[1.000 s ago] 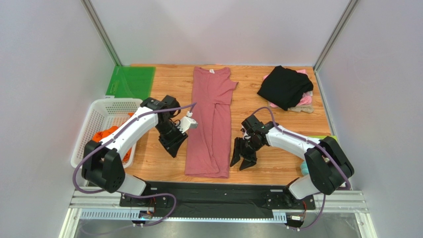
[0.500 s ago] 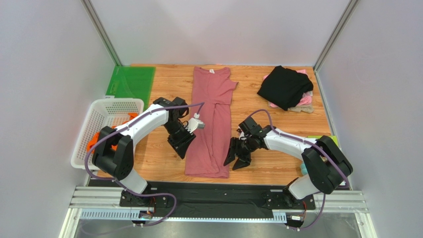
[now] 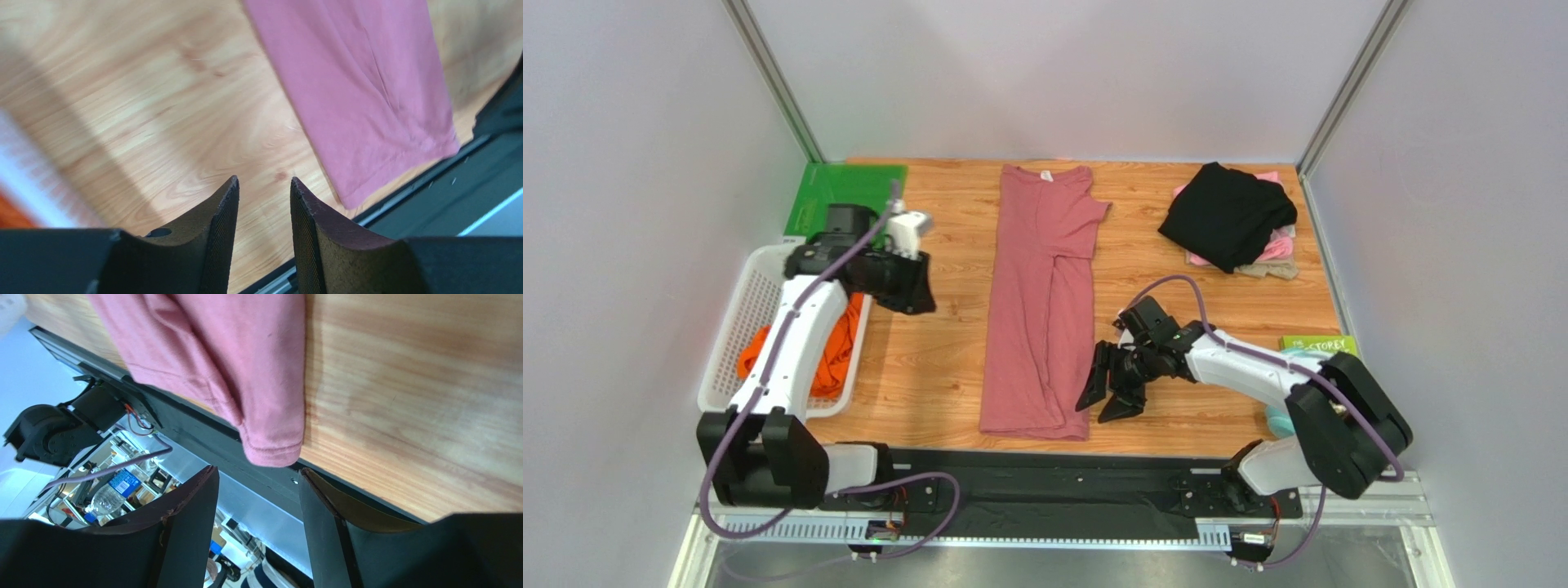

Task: Fold and stack the t-shirts
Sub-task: Rotate the tshirt 90 degrees

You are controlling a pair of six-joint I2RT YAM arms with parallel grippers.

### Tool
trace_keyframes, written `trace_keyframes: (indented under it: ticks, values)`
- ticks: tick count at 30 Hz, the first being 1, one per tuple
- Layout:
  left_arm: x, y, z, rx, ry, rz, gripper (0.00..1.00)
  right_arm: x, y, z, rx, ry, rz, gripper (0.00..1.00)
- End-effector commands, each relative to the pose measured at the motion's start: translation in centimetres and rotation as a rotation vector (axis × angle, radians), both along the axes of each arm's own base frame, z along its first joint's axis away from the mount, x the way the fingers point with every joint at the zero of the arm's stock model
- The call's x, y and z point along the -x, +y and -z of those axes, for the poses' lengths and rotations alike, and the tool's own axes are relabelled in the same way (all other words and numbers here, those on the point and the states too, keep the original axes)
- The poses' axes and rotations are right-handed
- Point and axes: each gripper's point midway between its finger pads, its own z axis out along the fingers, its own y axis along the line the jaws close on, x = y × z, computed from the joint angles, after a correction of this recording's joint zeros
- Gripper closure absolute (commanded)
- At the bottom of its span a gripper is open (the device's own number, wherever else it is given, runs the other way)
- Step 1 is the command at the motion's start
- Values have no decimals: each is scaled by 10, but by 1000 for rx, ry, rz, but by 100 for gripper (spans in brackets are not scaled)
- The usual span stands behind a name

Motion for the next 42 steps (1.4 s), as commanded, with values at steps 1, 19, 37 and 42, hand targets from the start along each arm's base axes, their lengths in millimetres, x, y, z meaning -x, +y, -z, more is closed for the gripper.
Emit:
trace_keyframes:
  ticks: [1,19,37,42]
  values:
    - [4,30,-38,215,-72,-76,54,-6,-1,-22,-40,-107,31,43]
    - [83,73,88,-162,-98,201,50,2,-11,4,-46,-105,123,41]
    - [32,-60,0,247,93,82,55,-4,-7,10,-55,-107,138,41]
    - [54,-65,31,268,401,78,51,0,-12,8,-25,-101,126,41]
